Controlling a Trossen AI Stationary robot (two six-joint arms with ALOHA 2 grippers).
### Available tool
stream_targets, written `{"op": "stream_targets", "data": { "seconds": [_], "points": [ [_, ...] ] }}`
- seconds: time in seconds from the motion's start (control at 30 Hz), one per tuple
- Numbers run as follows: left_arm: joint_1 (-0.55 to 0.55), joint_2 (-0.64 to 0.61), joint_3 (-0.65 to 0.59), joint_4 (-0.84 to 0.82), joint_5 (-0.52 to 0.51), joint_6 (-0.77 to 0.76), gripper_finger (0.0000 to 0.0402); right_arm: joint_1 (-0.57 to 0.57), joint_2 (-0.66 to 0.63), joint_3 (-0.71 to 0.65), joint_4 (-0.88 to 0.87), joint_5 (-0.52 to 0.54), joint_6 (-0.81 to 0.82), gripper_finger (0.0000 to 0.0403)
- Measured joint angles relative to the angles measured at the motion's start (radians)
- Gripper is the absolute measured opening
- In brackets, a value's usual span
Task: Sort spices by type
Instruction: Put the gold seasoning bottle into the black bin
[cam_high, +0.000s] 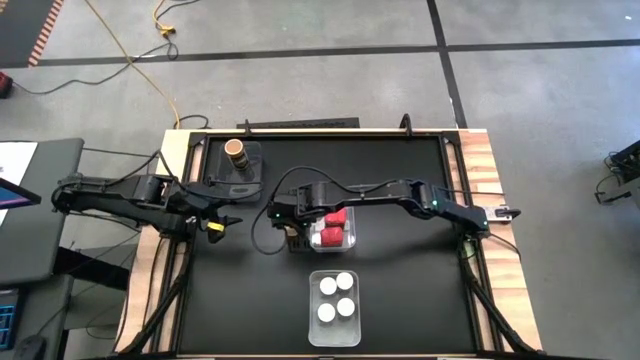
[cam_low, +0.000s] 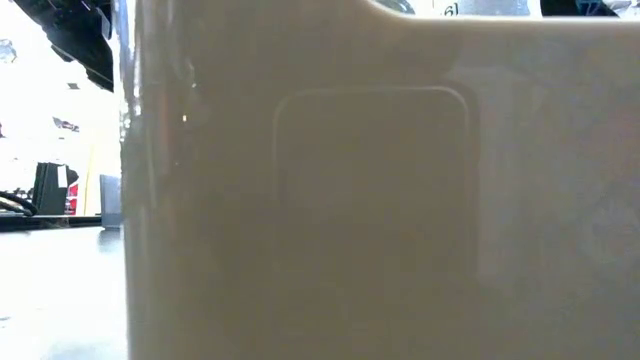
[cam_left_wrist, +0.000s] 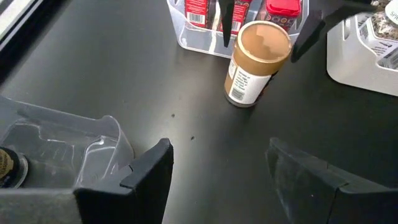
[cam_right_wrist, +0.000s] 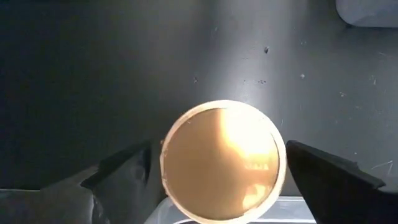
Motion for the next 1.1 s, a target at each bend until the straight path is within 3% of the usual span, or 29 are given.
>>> {"op": "stream_targets", "data": {
  "seconds": [0.23,0.43,0.67,0.8,0.87,1.1],
  "points": [
    [0.0,0.0,0.0,0.002,0.0,-0.004,0.0247,-0.007,-0.08,0.019,-0.053,0.0,0.001,0.0382],
    [0.0,0.01,0.0,0.022,-0.002,-0.076,0.0247,-0.02,-0.204,0.019,-0.277,-0.001,0.129,0.0384],
    [0.0,0.091,0.0,0.123,-0.003,0.025,0.0247,0.02,-0.331,-0.033,-0.378,0.179,0.191,0.0384],
    [0.0,0.154,0.0,0.201,-0.001,0.05,0.0247,0.07,-0.474,-0.263,-0.307,0.233,0.228,0.0384],
    [0.0,0.187,0.0,0.232,-0.001,0.051,0.0247,0.095,-0.574,-0.432,-0.229,0.282,0.264,0.0384],
    [0.0,0.309,0.031,0.333,0.002,0.032,0.0247,0.164,-1.008,-1.055,0.142,0.289,0.387,0.0384]
  ]
}}
